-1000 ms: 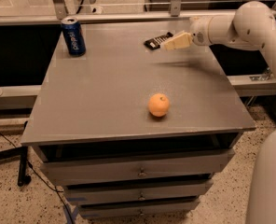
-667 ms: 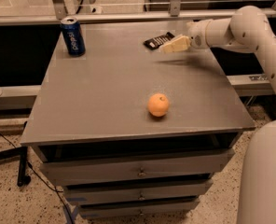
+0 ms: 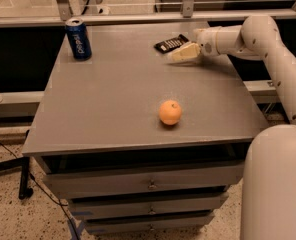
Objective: Move rxbar chocolate near orange
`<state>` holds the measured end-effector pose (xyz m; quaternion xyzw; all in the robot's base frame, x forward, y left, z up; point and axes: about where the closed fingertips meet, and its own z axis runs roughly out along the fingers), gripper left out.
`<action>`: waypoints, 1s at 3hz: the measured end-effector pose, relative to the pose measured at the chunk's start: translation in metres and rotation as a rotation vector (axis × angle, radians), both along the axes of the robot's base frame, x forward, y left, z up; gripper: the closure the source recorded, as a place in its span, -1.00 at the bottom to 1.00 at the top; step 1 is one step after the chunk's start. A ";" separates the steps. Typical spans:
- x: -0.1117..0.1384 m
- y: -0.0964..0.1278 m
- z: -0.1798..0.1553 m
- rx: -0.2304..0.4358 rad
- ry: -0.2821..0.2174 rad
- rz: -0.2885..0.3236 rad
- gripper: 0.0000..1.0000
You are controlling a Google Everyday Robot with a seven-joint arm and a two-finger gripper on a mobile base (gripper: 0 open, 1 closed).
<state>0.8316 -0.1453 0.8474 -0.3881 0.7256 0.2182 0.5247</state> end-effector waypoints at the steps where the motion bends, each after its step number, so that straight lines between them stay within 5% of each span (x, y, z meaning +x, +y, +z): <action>1: 0.007 0.003 -0.007 0.005 0.009 0.015 -0.63; 3: 0.012 0.008 -0.008 -0.005 0.027 0.032 0.28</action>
Offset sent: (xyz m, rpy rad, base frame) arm 0.0201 0.0005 -0.0071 -0.0064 0.0321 0.0292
